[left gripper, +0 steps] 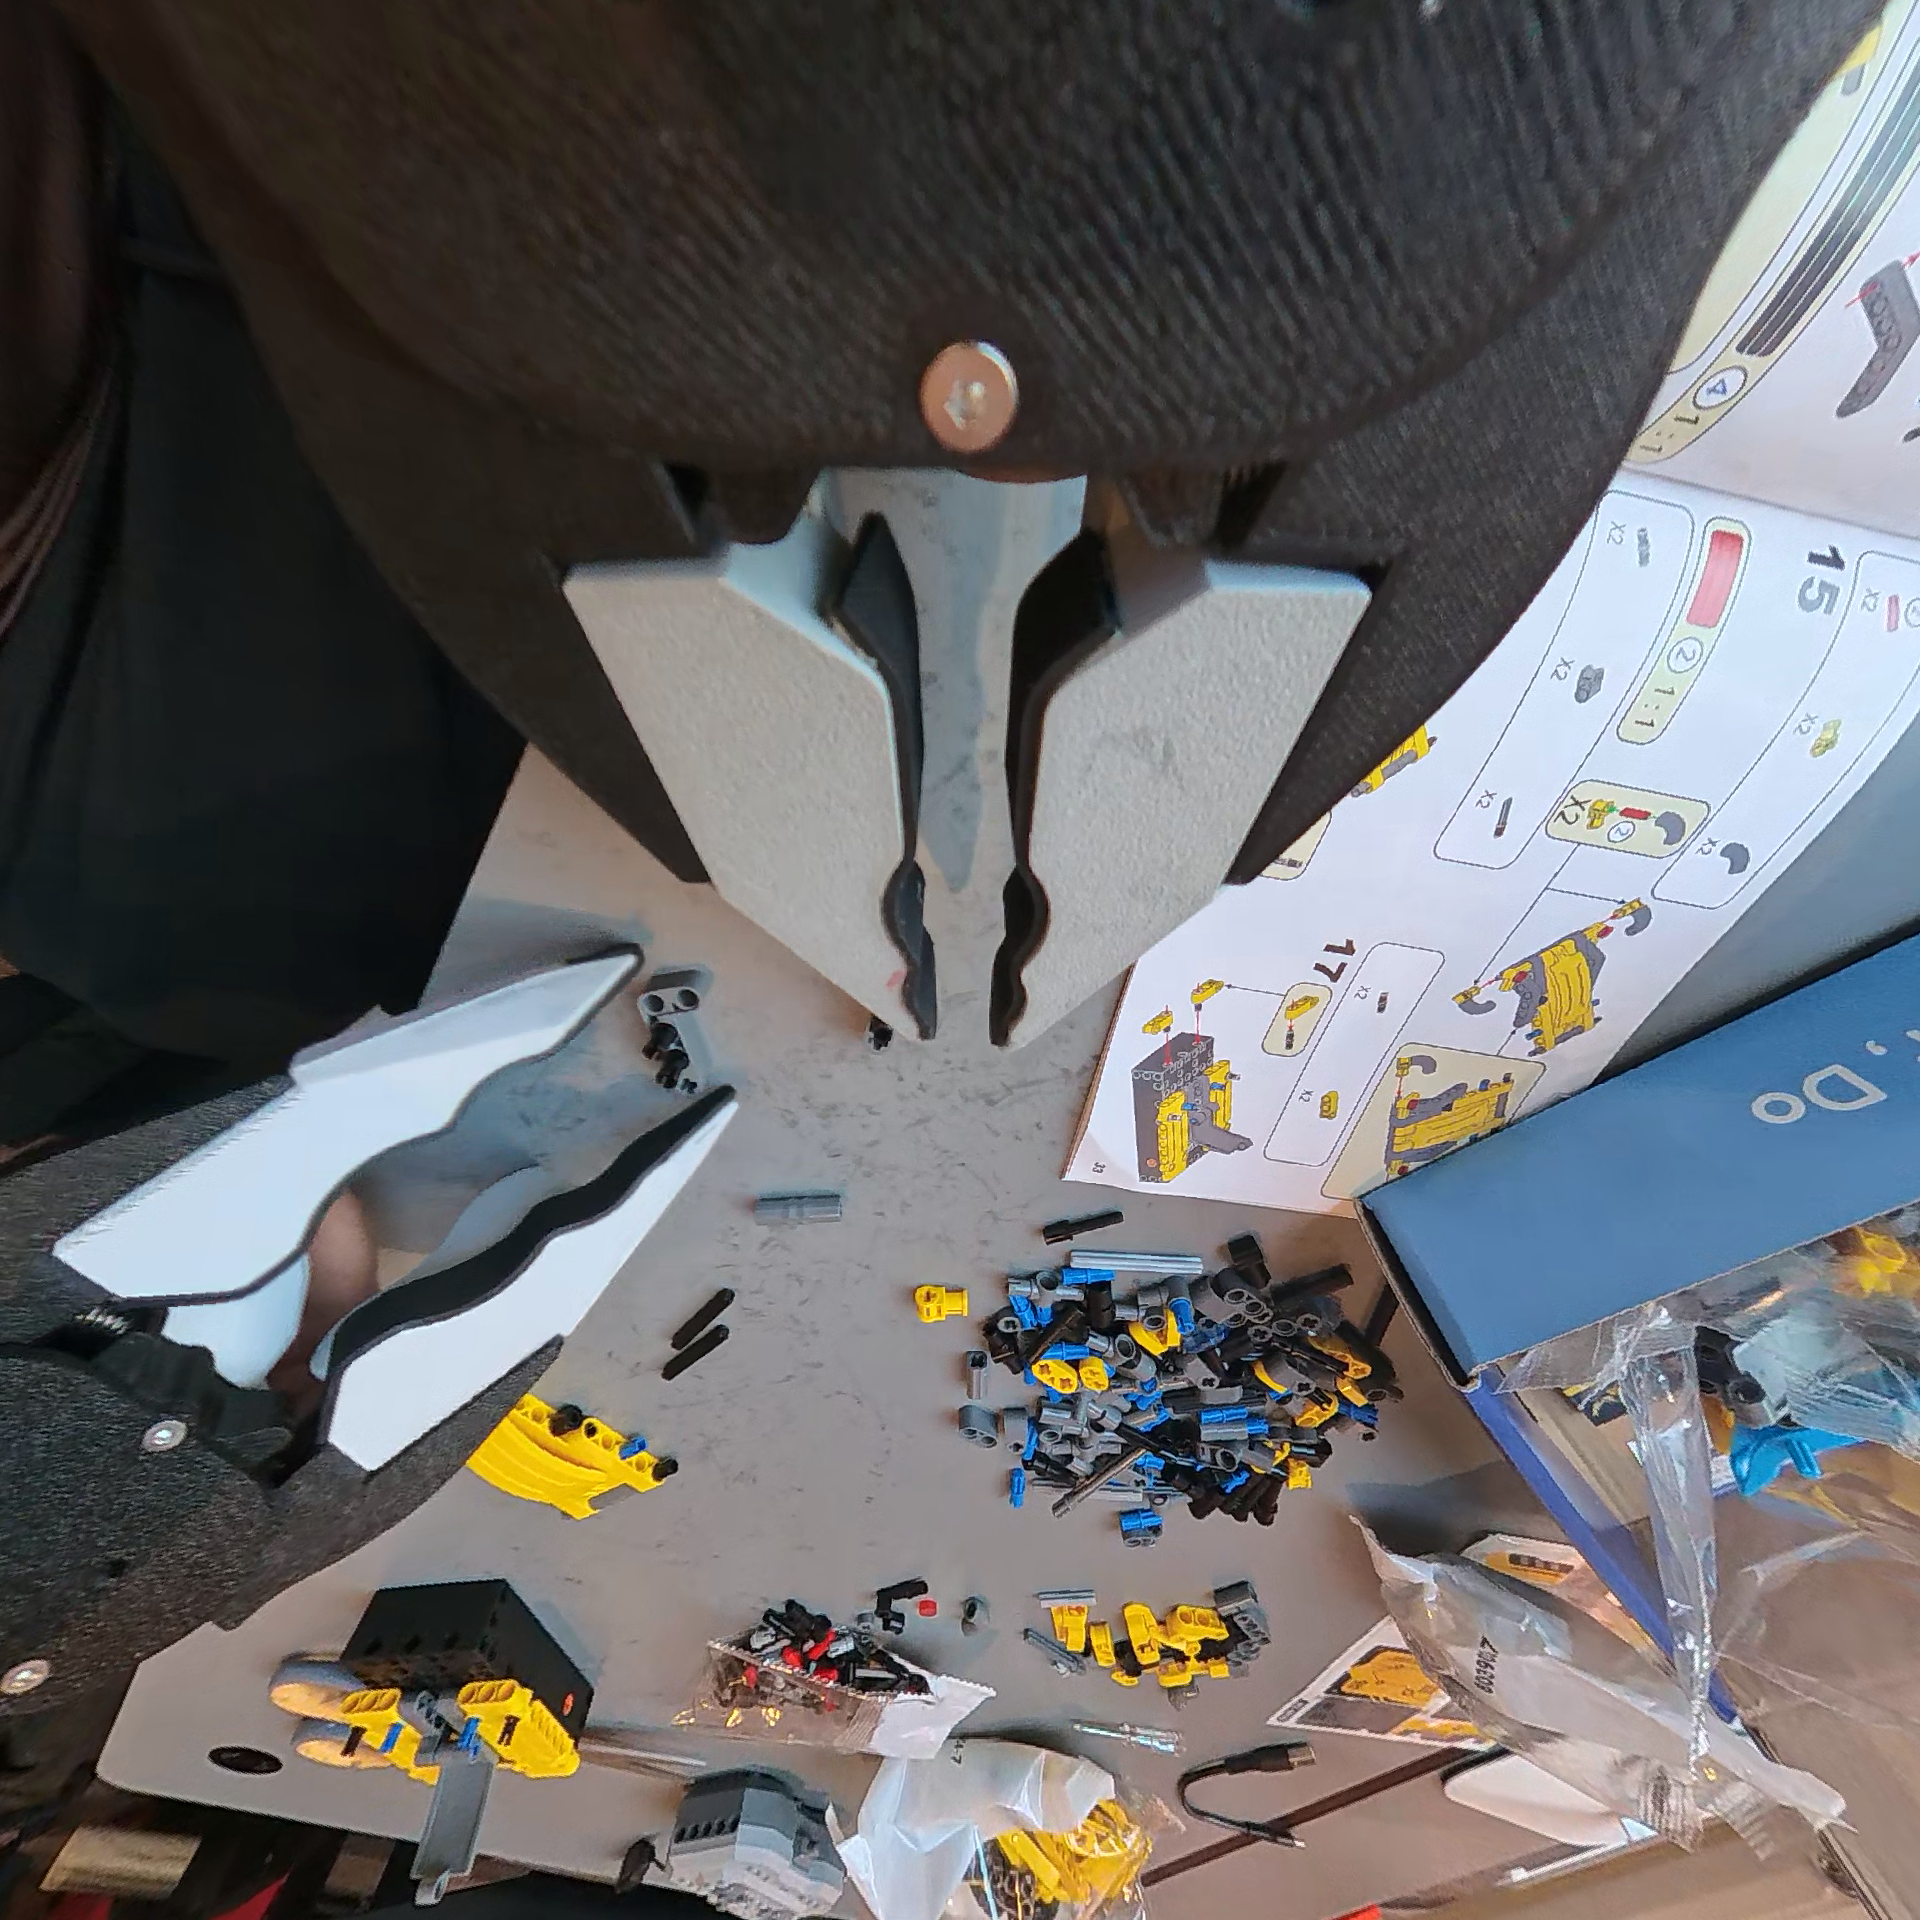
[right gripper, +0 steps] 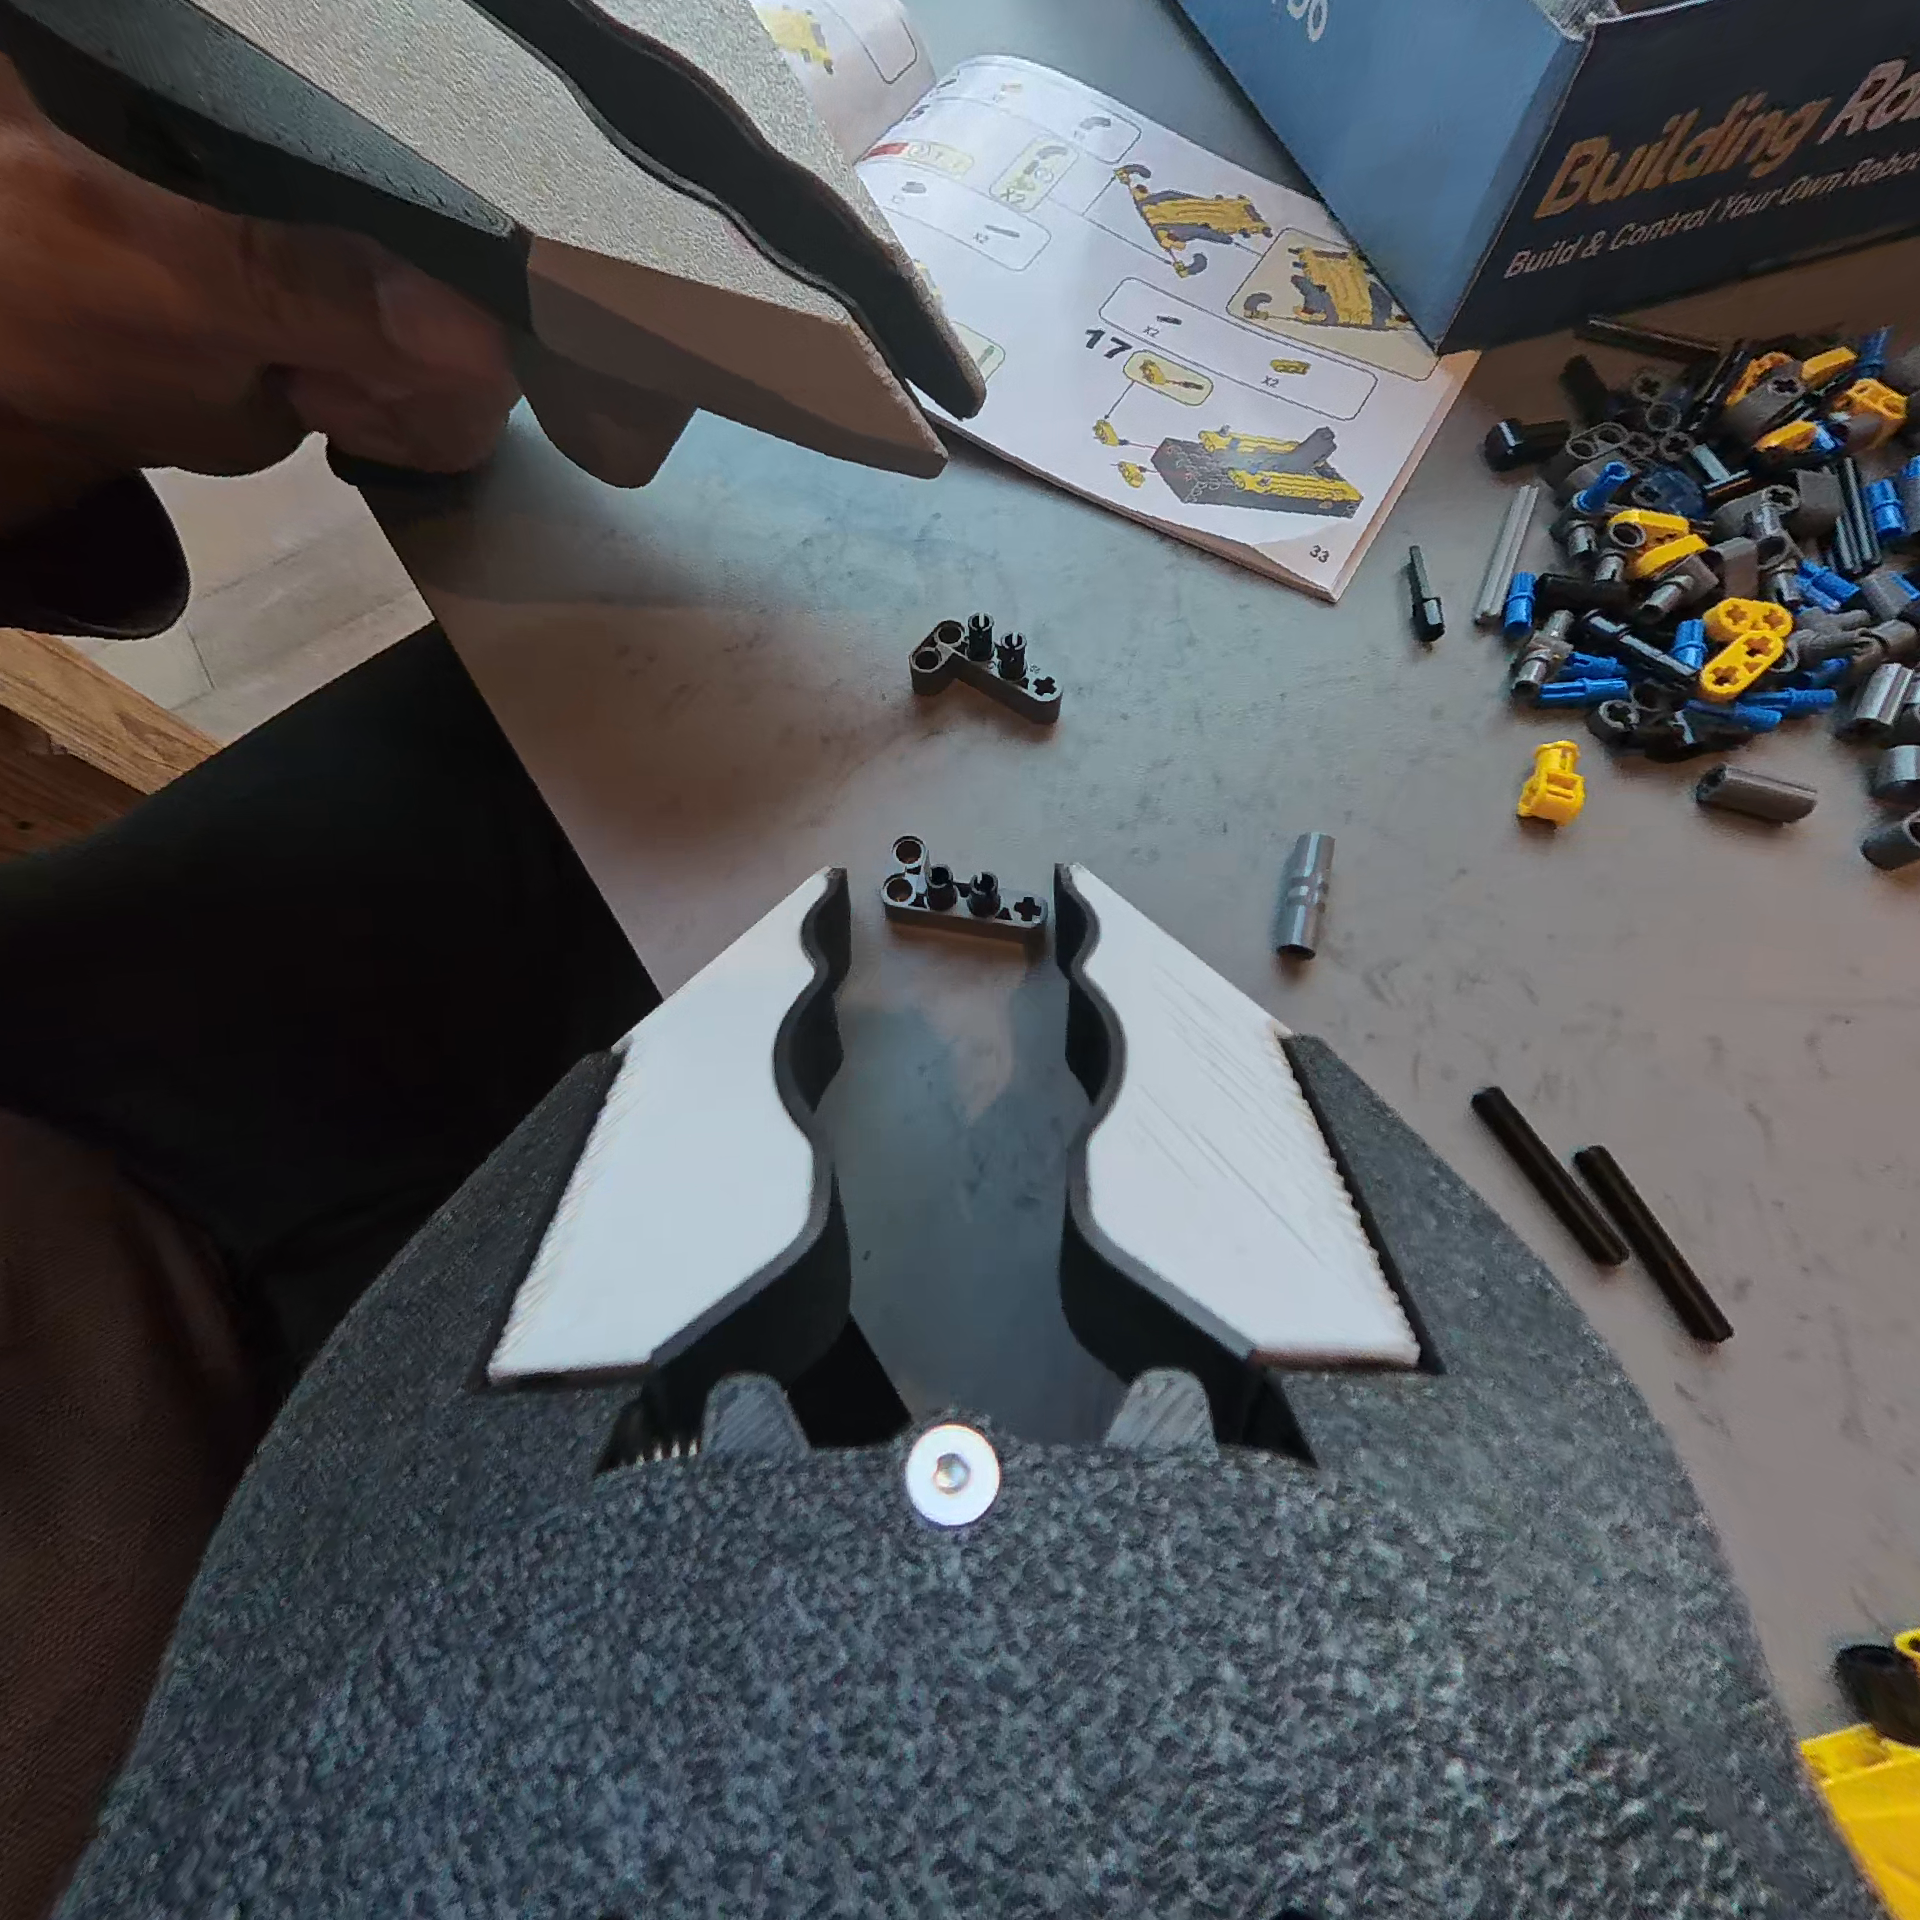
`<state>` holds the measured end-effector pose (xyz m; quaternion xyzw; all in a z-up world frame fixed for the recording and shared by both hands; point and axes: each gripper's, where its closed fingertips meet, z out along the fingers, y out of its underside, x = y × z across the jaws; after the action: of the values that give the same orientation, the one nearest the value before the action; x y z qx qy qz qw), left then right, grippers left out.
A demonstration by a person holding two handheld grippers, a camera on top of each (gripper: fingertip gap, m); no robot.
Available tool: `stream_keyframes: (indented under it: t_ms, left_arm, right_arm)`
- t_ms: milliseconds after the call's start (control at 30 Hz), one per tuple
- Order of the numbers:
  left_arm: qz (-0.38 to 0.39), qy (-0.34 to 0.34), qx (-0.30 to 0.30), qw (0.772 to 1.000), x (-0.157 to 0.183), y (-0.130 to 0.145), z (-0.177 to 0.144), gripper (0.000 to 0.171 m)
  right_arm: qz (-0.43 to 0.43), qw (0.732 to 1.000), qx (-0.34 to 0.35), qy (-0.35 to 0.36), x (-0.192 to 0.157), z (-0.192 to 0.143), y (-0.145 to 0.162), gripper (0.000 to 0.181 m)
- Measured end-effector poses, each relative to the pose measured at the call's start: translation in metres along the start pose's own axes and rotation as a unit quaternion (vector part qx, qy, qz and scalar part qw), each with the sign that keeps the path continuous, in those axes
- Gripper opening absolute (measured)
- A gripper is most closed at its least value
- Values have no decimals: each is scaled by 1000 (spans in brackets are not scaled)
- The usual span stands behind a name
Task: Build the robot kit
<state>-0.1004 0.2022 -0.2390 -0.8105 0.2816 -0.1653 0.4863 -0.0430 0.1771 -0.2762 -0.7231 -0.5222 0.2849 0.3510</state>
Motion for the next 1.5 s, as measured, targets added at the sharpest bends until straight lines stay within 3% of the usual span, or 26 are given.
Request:
stream_keyframes:
  t_ms: [333, 667, 767, 867, 1067, 1233, 1500]
  left_arm:
    - [3, -1, 1, 1000, 0, 0, 0, 7]
    - [1, 2, 0, 1000, 1, 0, 0, 7]
    - [2, 3, -1, 1000, 1, 0, 0, 8]
    - [2, 3, -4, 1000, 1, 1, 1, 8]
    - [4, 1, -2, 1000, 1, 1, 0, 9]
    - [4, 4, -1, 1000, 2, 0, 0, 9]
    - [12, -3, -5, 1000, 2, 1, 1, 9]
  right_arm:
    - [3, 1000, 6, -10, 0, -6, -2, 40]
    - [40, 994, 51, 88, 66, -59, -6, 36]
    - [59, 992, 80, 76, 69, -69, -11, 37]
    - [61, 994, 79, 46, 57, -63, -10, 39]
    - [-1, 997, 12, 80, 52, -44, 5, 38]
    - [-6, 993, 26, 116, 65, -53, -1, 33]
    - [12, 995, 32, 95, 60, -46, 1, 30]
